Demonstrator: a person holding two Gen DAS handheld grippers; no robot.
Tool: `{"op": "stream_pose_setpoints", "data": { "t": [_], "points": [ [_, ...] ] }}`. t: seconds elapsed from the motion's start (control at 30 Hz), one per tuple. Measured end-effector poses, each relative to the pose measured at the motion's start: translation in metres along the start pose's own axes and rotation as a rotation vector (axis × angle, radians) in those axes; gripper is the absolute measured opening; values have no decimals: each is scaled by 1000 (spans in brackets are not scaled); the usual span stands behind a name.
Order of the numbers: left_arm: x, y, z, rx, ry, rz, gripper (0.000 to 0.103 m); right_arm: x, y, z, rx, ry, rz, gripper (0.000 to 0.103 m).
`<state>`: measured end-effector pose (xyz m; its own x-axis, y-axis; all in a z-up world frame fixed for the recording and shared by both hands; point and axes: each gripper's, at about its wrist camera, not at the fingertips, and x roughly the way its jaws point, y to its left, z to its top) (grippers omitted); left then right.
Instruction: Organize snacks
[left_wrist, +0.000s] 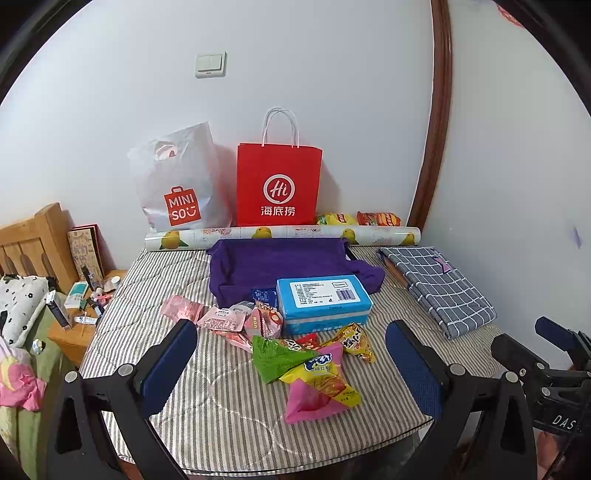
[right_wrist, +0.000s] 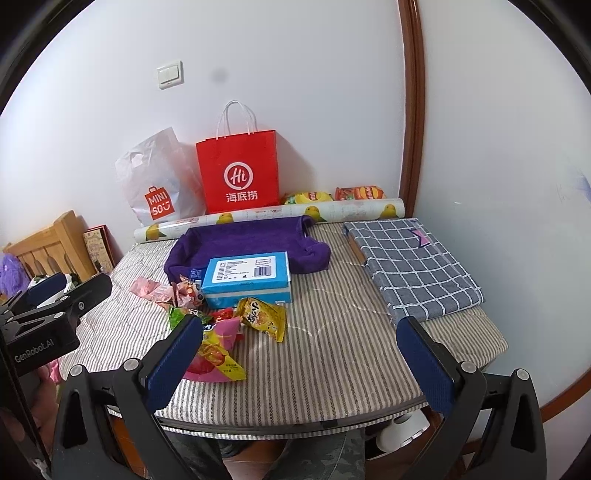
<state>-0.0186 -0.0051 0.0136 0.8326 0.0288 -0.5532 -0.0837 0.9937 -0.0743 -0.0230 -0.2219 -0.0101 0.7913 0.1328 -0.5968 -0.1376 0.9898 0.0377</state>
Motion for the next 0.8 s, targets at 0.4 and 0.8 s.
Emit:
{"op": "stream_pose_setpoints", "data": {
  "t": [0.4, 0.8],
  "points": [
    [-1, -1, -1, 4, -3, -5, 103, -2, 2, -1, -2, 0, -1, 103],
    [-2, -3, -1, 7, -6, -5, 103, -3, 2, -2, 1, -5, 3, 103]
  ]
}}
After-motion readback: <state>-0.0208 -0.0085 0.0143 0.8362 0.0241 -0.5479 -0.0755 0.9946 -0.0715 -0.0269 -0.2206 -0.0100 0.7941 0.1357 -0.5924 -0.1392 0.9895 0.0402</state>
